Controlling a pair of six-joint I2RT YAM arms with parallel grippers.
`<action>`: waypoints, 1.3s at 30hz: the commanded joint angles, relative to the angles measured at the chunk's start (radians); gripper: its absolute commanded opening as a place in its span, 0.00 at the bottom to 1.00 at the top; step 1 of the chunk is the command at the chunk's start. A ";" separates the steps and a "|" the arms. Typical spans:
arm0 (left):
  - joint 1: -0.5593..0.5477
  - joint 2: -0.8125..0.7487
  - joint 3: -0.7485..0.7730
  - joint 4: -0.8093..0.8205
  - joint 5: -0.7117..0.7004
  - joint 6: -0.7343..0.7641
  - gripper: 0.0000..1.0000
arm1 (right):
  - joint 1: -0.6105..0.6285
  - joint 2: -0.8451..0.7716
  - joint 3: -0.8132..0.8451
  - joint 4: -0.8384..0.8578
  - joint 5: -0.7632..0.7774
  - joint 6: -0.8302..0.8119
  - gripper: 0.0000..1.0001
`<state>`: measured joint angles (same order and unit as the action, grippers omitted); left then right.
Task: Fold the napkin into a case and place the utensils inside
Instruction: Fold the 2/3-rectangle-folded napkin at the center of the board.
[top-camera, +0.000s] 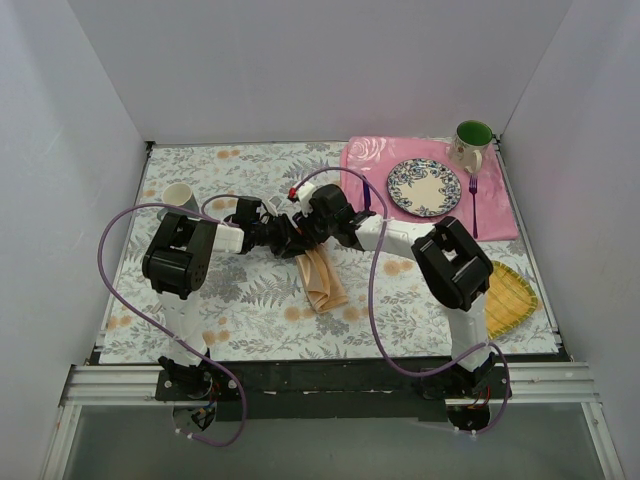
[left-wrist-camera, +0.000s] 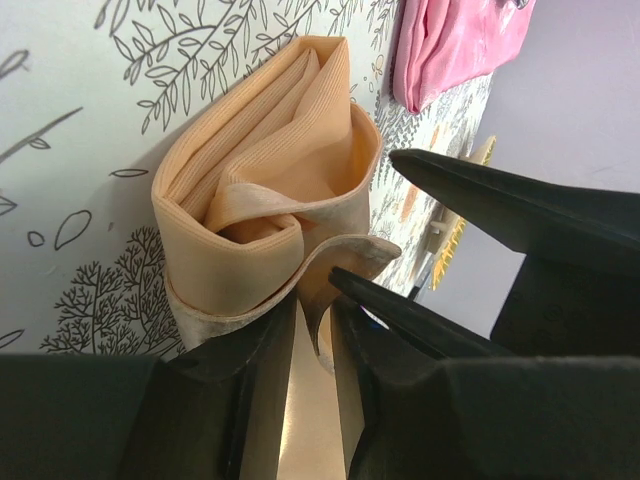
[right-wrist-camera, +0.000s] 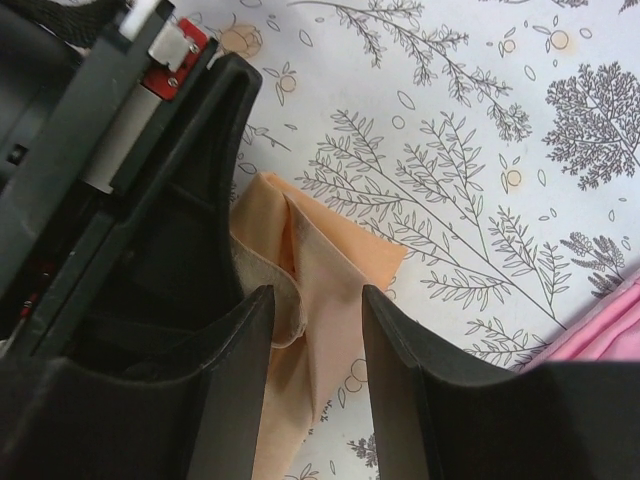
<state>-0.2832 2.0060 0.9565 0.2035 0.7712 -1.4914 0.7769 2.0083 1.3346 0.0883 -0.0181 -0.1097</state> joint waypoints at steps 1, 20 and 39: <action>0.004 0.116 -0.062 -0.187 -0.323 0.100 0.26 | -0.002 0.013 0.023 0.010 0.012 -0.025 0.49; 0.004 0.125 -0.070 -0.168 -0.294 0.103 0.43 | 0.009 0.055 -0.064 0.140 0.081 -0.183 0.50; -0.004 -0.088 -0.200 0.051 -0.147 0.108 0.37 | 0.009 0.047 -0.089 0.156 0.084 -0.170 0.27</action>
<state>-0.2848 1.9392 0.8532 0.3492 0.7601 -1.4521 0.7887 2.0506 1.2610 0.2176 0.0525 -0.2871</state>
